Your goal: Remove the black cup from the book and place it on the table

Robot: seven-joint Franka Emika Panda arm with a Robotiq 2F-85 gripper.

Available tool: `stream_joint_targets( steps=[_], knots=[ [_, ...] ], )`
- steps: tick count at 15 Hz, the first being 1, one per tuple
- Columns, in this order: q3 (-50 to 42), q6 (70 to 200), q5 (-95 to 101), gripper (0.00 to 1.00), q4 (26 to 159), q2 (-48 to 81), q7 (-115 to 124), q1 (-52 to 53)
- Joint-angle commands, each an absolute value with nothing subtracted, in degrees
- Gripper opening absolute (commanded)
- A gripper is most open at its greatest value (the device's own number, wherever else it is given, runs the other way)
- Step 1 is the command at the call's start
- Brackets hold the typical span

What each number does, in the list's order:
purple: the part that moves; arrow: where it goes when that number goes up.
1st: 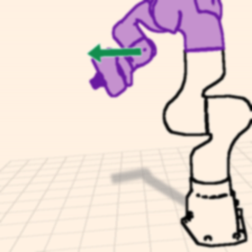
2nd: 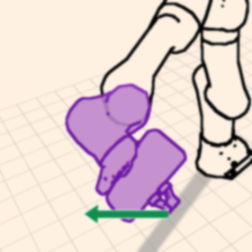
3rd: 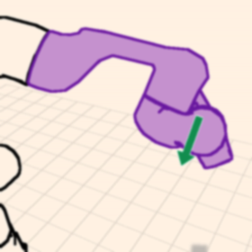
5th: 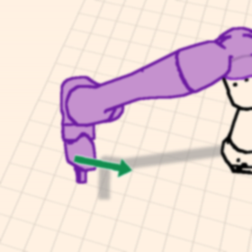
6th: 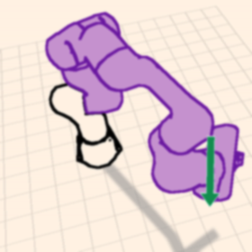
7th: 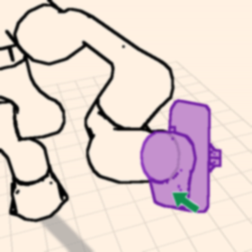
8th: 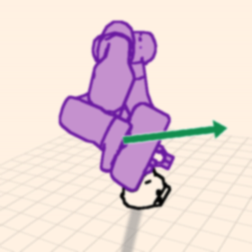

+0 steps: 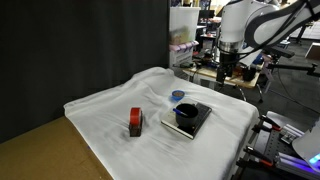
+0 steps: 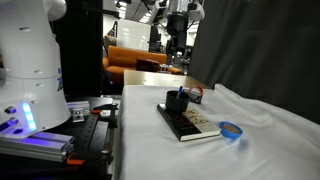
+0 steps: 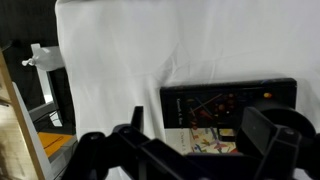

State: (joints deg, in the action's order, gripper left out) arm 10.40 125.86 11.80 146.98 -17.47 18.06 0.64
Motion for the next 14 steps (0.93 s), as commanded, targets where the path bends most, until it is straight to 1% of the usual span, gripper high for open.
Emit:
stream_joint_targets(
  steps=[1,14],
  knots=[
    [9.33,127.0,12.92,1.0,146.8,-16.05,18.18,0.97],
    [9.05,127.88,14.61,1.0,145.83,-13.79,18.96,0.6]
  ],
)
